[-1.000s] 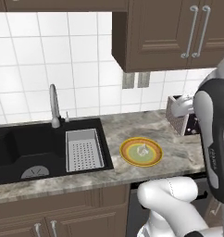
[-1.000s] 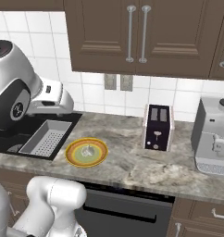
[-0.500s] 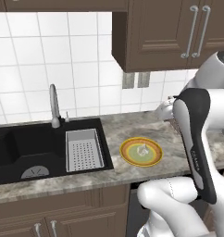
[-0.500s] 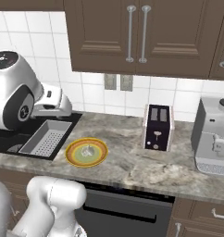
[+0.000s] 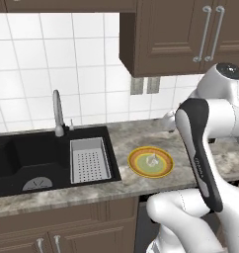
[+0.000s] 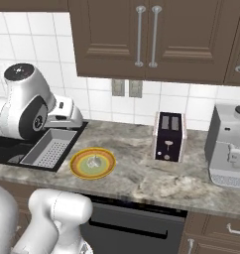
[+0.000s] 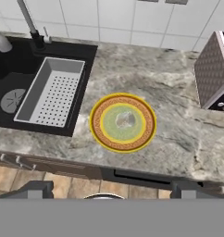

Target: Pick the garlic from the counter and place it in the microwave. Then turn on the microwave.

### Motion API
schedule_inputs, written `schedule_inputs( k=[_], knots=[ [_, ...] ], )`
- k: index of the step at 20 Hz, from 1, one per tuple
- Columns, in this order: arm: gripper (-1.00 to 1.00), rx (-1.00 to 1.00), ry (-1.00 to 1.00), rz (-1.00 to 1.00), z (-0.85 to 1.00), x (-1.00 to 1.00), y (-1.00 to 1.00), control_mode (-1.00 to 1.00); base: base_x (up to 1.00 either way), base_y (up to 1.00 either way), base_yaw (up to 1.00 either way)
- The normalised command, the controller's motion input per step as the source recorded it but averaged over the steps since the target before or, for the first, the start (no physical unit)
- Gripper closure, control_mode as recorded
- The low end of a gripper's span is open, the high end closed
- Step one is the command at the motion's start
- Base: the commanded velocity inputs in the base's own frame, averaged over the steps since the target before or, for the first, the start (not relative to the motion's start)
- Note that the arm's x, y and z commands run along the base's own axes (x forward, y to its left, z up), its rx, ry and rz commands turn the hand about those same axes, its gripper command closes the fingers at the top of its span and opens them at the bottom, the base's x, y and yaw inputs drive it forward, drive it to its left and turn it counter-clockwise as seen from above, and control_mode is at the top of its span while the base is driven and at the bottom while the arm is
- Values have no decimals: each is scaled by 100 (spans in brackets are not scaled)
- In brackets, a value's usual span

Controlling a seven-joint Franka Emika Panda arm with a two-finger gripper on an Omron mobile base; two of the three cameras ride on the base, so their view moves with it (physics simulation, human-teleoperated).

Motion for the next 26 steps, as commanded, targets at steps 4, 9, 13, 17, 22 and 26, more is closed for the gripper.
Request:
schedule_inputs(
  k=[4, 9, 13, 17, 22, 26],
  knots=[
    [-100, 0, 4, 0, -35, 18, -1, -100, 0, 0, 0],
    [-100, 0, 3, 0, -40, 12, -3, -100, 0, 0, 0],
    [-100, 0, 1, 0, -34, 12, 0, -100, 0, 0, 0],
    [-100, 0, 0, 0, -25, 8, 0, -100, 0, 0, 0],
    [-100, 0, 0, 0, -19, 6, 0, -100, 0, 0, 0],
    [-100, 0, 0, 0, -16, 11, 0, -100, 0, 0, 0]
  ],
)
